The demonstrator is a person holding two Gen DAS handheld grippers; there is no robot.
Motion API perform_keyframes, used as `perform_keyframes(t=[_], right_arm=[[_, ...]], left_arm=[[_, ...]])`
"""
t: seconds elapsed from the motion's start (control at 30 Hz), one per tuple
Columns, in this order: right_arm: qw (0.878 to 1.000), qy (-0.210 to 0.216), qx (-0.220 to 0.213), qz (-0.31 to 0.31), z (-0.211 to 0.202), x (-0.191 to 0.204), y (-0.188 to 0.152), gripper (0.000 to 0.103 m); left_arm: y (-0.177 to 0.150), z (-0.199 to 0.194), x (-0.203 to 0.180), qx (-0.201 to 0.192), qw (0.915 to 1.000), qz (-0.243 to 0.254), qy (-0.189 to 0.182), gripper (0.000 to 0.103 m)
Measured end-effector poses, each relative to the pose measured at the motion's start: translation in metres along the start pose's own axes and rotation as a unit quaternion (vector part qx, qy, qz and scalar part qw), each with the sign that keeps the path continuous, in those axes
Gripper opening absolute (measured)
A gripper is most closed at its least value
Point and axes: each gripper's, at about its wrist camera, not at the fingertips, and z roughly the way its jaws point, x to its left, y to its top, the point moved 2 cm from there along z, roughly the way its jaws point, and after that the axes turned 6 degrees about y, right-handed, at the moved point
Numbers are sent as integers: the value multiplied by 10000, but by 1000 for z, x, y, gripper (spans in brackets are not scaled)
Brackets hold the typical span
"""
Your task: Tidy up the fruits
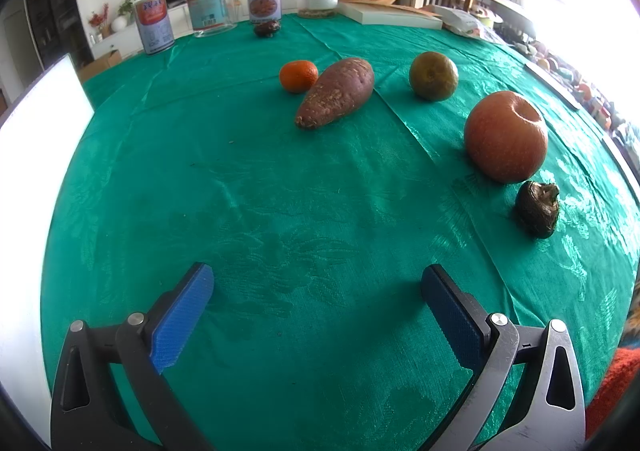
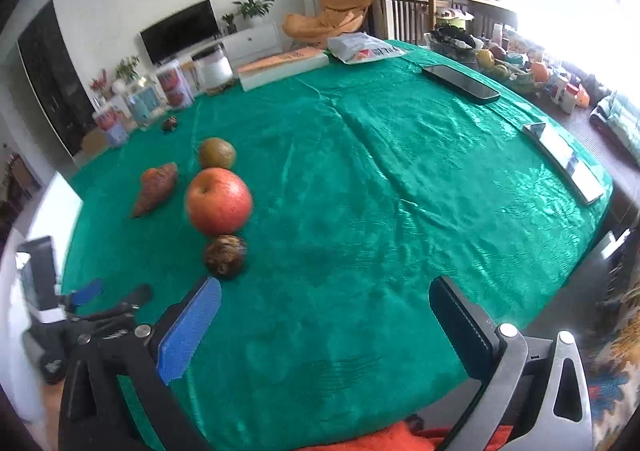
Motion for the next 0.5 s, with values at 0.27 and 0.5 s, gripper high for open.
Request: perform_keyframes(t=[0.27,0.5], right_arm=[[9996,89,-180,-180,6,5,-22,103],[9990,83,-335,-282,5,11,-20,103]], left_arm=[[0,0,0,-1,10000,1,2,103],[0,0,0,1,10000,1,1,103]])
